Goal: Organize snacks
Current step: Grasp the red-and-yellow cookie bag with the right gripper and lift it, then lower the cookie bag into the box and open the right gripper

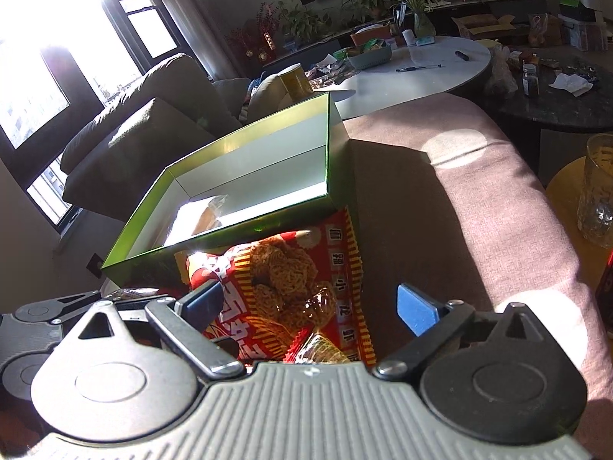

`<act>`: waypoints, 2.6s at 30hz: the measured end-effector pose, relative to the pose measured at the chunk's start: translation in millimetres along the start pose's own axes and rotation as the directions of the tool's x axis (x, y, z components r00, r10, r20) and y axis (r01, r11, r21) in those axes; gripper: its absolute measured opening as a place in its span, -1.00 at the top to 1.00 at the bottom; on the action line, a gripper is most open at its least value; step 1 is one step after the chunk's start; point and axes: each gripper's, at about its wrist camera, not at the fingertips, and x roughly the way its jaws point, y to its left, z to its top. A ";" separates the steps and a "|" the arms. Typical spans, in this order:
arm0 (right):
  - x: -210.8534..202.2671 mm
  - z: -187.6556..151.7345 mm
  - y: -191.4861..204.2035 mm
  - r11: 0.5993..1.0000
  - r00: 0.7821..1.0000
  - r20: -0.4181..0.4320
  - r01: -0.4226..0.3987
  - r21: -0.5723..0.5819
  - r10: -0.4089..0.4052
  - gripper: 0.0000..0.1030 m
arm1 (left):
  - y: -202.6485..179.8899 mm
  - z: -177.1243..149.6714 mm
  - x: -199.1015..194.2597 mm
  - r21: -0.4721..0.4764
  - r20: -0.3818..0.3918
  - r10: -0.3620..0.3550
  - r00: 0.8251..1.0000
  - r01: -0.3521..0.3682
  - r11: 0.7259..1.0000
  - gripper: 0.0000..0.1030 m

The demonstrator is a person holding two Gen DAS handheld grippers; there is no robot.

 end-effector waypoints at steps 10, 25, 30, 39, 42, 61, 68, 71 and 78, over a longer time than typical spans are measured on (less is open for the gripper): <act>13.3 5.6 -3.1 0.999 0.999 -0.036 -0.028 0.029 0.030 -0.55 | -2.3 3.9 16.5 0.012 -0.015 0.012 1.000 -0.012 1.000 -0.57; -17.7 2.1 23.4 0.997 0.996 0.076 -0.044 -0.064 0.049 -0.48 | -15.1 4.6 -27.0 0.058 0.111 -0.016 0.994 0.009 0.998 -0.24; -40.6 12.5 39.4 0.994 0.985 0.164 -0.040 -0.104 0.057 -0.48 | -19.6 11.6 -51.8 0.086 0.193 -0.001 0.981 -0.016 0.996 -0.25; -49.9 33.2 54.8 0.988 0.974 0.211 -0.056 -0.142 0.085 -0.48 | -9.7 26.7 -73.1 0.083 0.257 0.001 0.966 -0.023 0.996 -0.26; -48.3 39.0 59.2 0.987 0.971 0.220 -0.066 -0.145 0.097 -0.48 | -5.4 32.2 -75.7 0.082 0.274 0.015 0.962 -0.039 0.996 -0.26; -4.9 72.4 106.5 0.975 0.969 0.183 -0.135 -0.176 0.167 -0.48 | 56.7 54.7 -78.4 0.045 0.315 0.129 0.940 -0.151 0.988 -0.35; 27.6 71.4 119.5 0.974 0.981 0.110 -0.136 -0.180 0.157 -0.48 | 93.8 53.5 -54.6 -0.033 0.253 0.126 0.959 -0.122 0.992 -0.35; 41.7 70.2 122.6 0.976 0.986 0.077 -0.130 -0.177 0.145 -0.48 | 103.5 52.5 -44.3 -0.047 0.232 0.128 0.964 -0.120 0.992 -0.35; 67.9 65.1 123.4 0.979 0.992 0.007 -0.127 -0.161 0.130 -0.48 | 121.3 43.9 -23.8 -0.073 0.180 0.120 0.976 -0.108 0.991 -0.35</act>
